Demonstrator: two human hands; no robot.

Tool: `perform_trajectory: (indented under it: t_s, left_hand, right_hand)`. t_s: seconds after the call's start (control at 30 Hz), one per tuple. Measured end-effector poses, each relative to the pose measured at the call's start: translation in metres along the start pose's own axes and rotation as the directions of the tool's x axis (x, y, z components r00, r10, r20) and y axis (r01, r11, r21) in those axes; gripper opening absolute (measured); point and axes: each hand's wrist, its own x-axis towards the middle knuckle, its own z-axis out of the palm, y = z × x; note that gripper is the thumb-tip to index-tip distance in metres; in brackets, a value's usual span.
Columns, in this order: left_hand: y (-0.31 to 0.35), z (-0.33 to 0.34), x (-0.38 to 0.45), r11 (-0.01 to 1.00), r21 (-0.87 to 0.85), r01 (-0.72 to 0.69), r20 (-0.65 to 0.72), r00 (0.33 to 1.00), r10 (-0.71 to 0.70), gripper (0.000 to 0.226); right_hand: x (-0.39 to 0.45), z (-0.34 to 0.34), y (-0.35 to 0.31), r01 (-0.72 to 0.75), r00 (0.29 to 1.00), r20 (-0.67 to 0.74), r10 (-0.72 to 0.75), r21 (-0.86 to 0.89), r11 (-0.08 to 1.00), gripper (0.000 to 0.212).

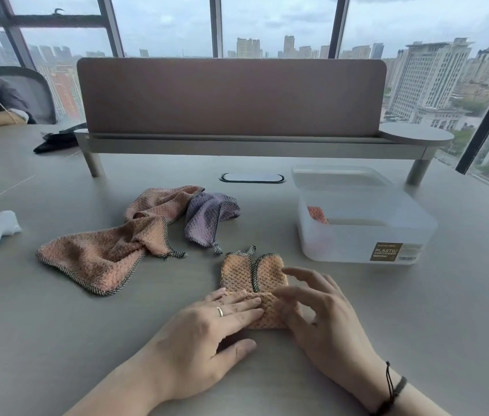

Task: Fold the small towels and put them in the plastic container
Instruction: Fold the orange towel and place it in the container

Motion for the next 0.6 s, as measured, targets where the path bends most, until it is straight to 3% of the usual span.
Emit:
perform_trajectory:
  t_s: [0.1,0.2,0.47,0.6]
  left_hand:
    - [0.000,0.001,0.002,1.000,-0.014,0.009,0.015,1.000,-0.008,0.051]
    - [0.002,0.000,0.001,0.999,-0.030,0.021,0.022,1.000,-0.020,0.054]
    - [0.002,0.000,0.000,0.988,-0.113,0.107,-0.081,0.990,-0.117,0.052]
    - [0.000,-0.001,0.001,0.975,-0.150,0.162,-0.186,0.964,-0.189,0.046]
  right_hand:
    - [-0.006,-0.003,0.002,0.151,0.980,0.152,-0.129,-0.144,0.978,0.042]
    - [-0.008,-0.005,0.006,0.211,0.943,0.296,-0.155,-0.170,0.963,0.049]
    - [-0.005,-0.001,0.006,0.234,0.966,0.160,-0.203,-0.214,0.948,0.027]
    - [-0.003,-0.004,-0.003,0.137,0.989,0.062,-0.131,-0.104,0.985,0.031]
